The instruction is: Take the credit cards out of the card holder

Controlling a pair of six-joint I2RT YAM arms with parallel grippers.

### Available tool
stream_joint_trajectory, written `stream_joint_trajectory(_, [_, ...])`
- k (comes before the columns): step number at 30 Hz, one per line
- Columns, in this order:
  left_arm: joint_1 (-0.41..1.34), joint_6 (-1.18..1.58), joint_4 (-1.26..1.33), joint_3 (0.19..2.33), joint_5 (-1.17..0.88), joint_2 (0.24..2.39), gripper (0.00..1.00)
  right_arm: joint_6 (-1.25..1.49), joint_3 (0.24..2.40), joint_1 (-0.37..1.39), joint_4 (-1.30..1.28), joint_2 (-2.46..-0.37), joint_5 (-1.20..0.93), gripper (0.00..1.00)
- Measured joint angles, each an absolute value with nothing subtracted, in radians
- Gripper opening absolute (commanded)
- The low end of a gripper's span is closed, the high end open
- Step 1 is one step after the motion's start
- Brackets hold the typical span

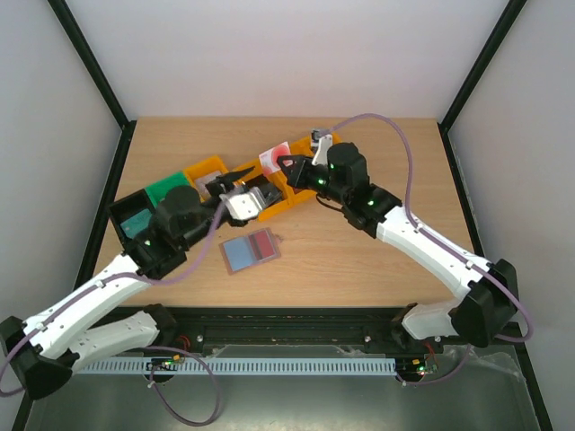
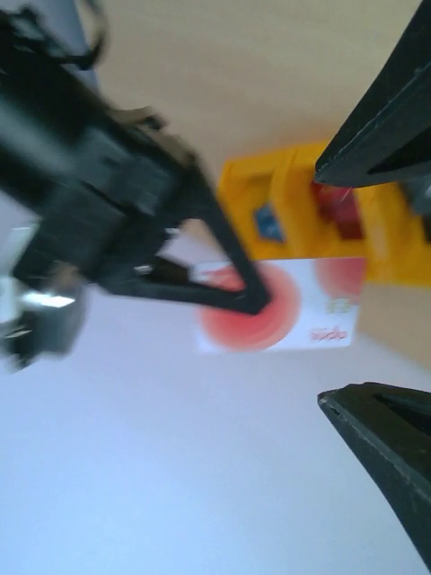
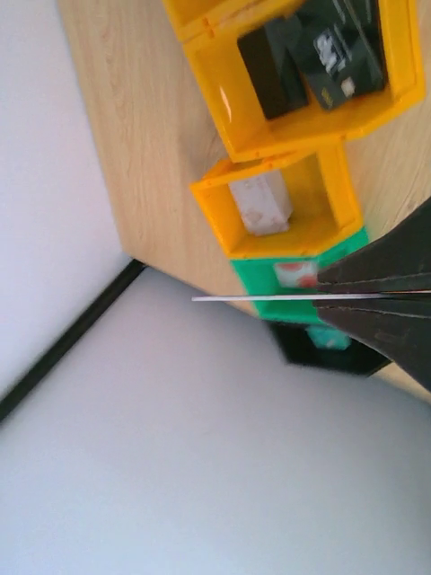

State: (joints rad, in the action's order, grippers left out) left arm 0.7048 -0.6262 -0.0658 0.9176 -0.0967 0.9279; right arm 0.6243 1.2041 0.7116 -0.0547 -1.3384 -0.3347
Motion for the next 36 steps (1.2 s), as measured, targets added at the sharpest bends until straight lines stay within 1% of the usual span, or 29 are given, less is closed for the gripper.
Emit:
stream_joint_trajectory(1, [0.722, -0.699, 0.006, 0.898, -0.028, 0.925, 0.66, 0.699, 1.179, 0.712, -0.008, -1.34, -0.315, 0.02])
stream_joint_trajectory(2, [0.788, -0.773, 0.078, 0.872, 0.03, 0.924, 0.68, 0.758, 1.152, 0.712, 0.039, -1.34, -0.291, 0.02])
stream_joint_trajectory(4, [0.847, -0.918, 0.209, 0.803, 0.112, 0.926, 0.74, 0.871, 1.11, 0.712, 0.119, -1.338, -0.247, 0.02])
stream_joint_trajectory(6, [0.875, -1.044, 0.296, 0.733, 0.165, 0.941, 0.8, 0.968, 1.069, 0.712, 0.191, -1.327, -0.2, 0.02])
stream_joint_trajectory(7, [0.878, -1.093, 0.323, 0.71, 0.185, 0.952, 0.81, 1.0, 1.051, 0.712, 0.22, -1.319, -0.179, 0.02])
stream_joint_trajectory(11, [0.879, -1.241, 0.42, 0.684, 0.244, 1.019, 0.79, 1.118, 0.999, 0.711, 0.304, -1.269, -0.124, 0.02])
stream_joint_trajectory(20, [0.859, -1.428, 0.627, 0.724, 0.246, 1.108, 0.75, 1.201, 0.991, 0.713, 0.388, -1.233, -0.131, 0.02])
stream_joint_trajectory(26, [0.85, -1.477, 0.645, 0.776, 0.236, 1.153, 0.61, 1.196, 0.991, 0.725, 0.39, -1.234, -0.155, 0.02])
stream_joint_trajectory(28, [0.843, -1.489, 0.643, 0.802, 0.233, 1.165, 0.53, 1.192, 0.998, 0.727, 0.389, -1.24, -0.171, 0.02])
stream_joint_trajectory(32, [0.83, -1.513, 0.645, 0.824, 0.227, 1.171, 0.3, 1.185, 1.035, 0.735, 0.386, -1.269, -0.209, 0.02])
stream_joint_trajectory(36, [0.825, -1.522, 0.636, 0.829, 0.225, 1.171, 0.16, 1.177, 1.052, 0.745, 0.386, -1.293, -0.239, 0.02])
